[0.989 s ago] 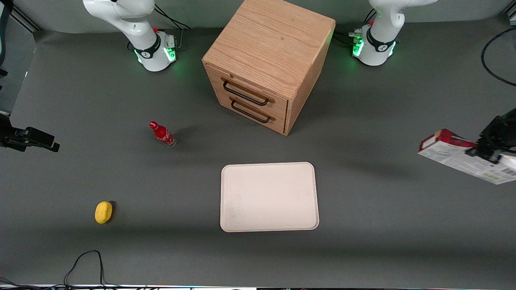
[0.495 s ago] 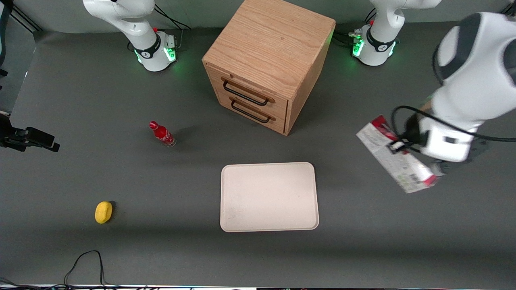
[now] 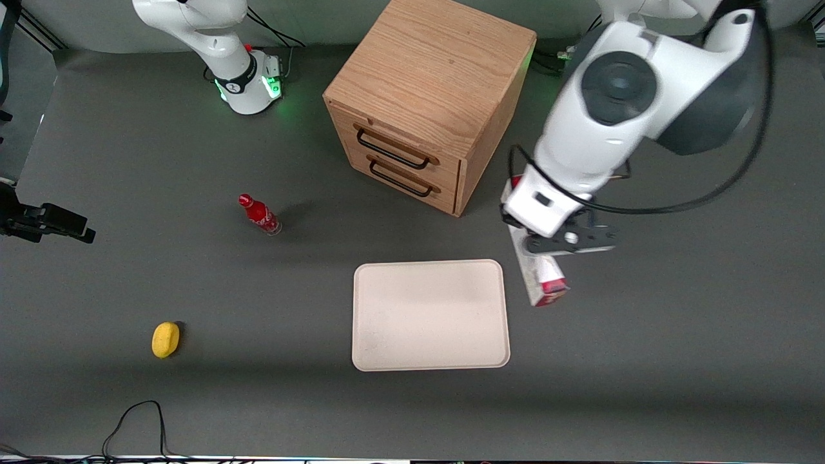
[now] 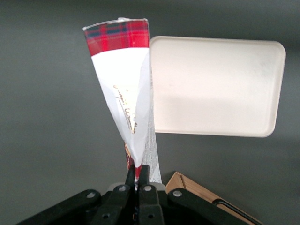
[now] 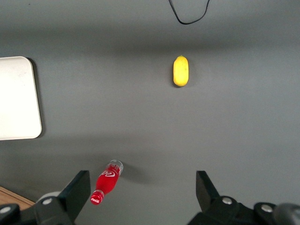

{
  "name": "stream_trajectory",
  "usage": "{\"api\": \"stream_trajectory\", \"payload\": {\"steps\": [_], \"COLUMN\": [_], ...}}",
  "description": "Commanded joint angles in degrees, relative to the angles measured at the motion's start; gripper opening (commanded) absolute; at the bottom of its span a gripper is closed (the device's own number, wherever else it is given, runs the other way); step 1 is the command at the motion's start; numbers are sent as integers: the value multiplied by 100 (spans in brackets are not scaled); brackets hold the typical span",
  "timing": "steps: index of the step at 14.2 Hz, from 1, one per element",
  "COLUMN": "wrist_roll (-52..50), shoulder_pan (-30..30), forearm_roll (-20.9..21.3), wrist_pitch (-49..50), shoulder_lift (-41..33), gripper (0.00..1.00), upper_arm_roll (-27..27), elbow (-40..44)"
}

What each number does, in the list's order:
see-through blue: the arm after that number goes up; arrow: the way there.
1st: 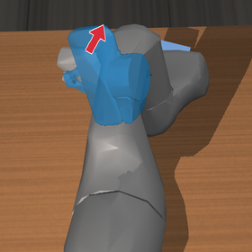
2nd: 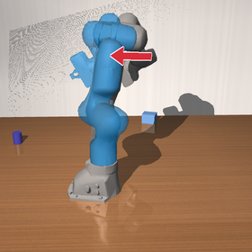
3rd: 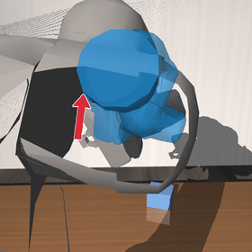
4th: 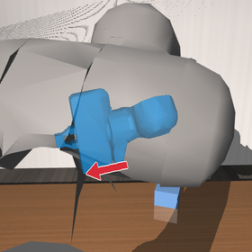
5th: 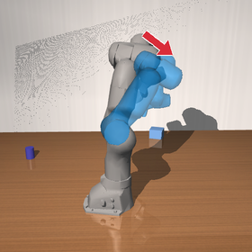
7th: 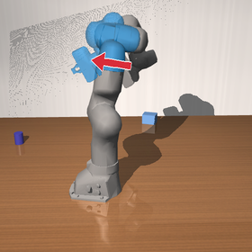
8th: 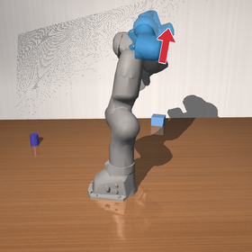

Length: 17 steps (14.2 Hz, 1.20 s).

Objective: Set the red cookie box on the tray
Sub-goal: 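Carry the upright cookie box with the left gripper over the cream tray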

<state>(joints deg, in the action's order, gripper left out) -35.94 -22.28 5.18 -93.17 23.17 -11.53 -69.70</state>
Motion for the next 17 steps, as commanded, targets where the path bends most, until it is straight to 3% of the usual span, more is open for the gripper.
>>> {"api": "stream_trajectory", "payload": {"steps": [1,7,12,17], "wrist_roll": [804,1080,1036,896], "shoulder_pan": [-180,-128,-31,109], "forearm_roll": [150,79,62,-17], "wrist_pitch": [-61,-447,-1536,-2274], "shoulder_lift": [196,933,1917,2393], "gripper": [0,0,0,0], "upper_arm_roll": [72,116,116,125], "elbow": [291,264,247,63]}}
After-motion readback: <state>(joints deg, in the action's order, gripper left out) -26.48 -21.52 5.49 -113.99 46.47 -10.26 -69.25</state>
